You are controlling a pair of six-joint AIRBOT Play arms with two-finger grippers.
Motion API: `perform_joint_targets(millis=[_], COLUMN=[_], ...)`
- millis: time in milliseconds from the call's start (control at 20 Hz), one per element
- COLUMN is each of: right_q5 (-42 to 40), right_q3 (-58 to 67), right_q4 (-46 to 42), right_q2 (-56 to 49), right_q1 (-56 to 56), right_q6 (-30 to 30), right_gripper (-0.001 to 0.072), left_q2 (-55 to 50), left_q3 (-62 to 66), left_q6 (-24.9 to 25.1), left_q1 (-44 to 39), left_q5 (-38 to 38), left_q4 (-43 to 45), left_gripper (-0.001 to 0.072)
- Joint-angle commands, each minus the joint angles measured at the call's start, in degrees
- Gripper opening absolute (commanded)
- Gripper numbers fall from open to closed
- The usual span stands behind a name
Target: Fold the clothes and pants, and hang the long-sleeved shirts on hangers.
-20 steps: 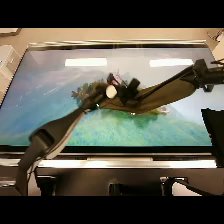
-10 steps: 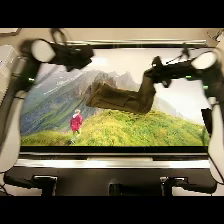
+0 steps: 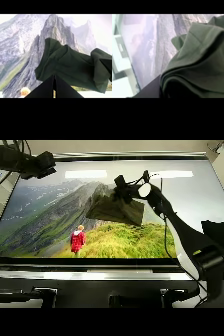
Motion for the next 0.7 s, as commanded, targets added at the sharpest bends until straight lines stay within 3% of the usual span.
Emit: perform_joint_targets(millis=[0, 650], right_q5=[-11.63, -16.59], right_q3=[0.04, 0.04], right_q4=[-0.09, 3.04], right_q2=[-3.52, -8.98], right_q1=[3.72, 8.7], right_q6=[6.51, 9.46], right_gripper=[0.0024, 0.0024], left_q2=[0.48, 0.31], left_q3=[-0.02, -3.26], left_q6=[2.62, 2.86], left_q1=[1.05, 1.03], left_q5=[-1.53, -0.17], left_q4=[0.24, 0.22], left_gripper=[0.0012, 0.0012])
